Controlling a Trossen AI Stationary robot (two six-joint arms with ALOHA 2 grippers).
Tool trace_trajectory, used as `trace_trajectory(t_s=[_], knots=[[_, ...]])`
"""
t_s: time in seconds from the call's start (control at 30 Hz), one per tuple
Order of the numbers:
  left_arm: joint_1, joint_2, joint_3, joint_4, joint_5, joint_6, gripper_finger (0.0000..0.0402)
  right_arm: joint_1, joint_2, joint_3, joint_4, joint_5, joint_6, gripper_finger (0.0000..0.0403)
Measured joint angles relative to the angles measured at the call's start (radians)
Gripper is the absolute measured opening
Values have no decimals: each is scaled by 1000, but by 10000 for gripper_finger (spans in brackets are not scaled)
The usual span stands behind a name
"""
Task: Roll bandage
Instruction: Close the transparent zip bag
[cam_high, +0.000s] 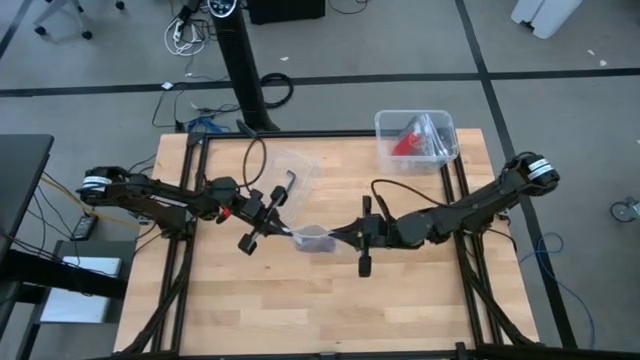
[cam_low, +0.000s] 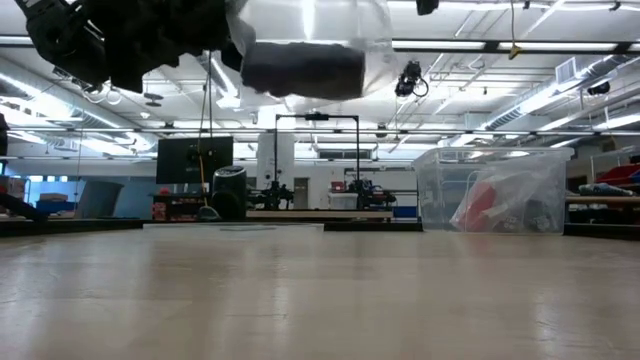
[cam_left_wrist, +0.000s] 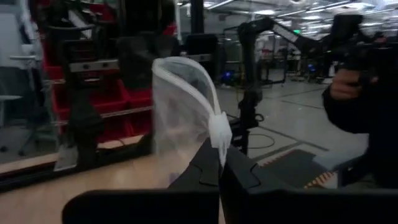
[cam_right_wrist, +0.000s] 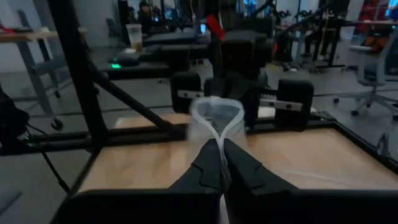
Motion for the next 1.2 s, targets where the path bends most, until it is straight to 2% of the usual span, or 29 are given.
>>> trace_trajectory(t_s=[0.33,0.6,0.7,0.9,1.03,1.2], knots=[[-2,28,9,-53,-55,2,0,-69,67,-1,-32,-52,58,0],[-2,-5,6,-91,-43,5,0,-37,28,-2,-106,-34,97,2],[-2,-4,6,-135,-46,2,0,-36,8,-2,-133,-38,138,20],[-2,-3,6,-292,-94,18,0,-21,-80,-1,-289,-15,237,83],[-2,-3,6,-378,-174,44,0,-22,-124,-1,-309,-15,243,119],[-2,-3,6,-398,-243,51,0,-71,-62,66,-356,-43,185,129]])
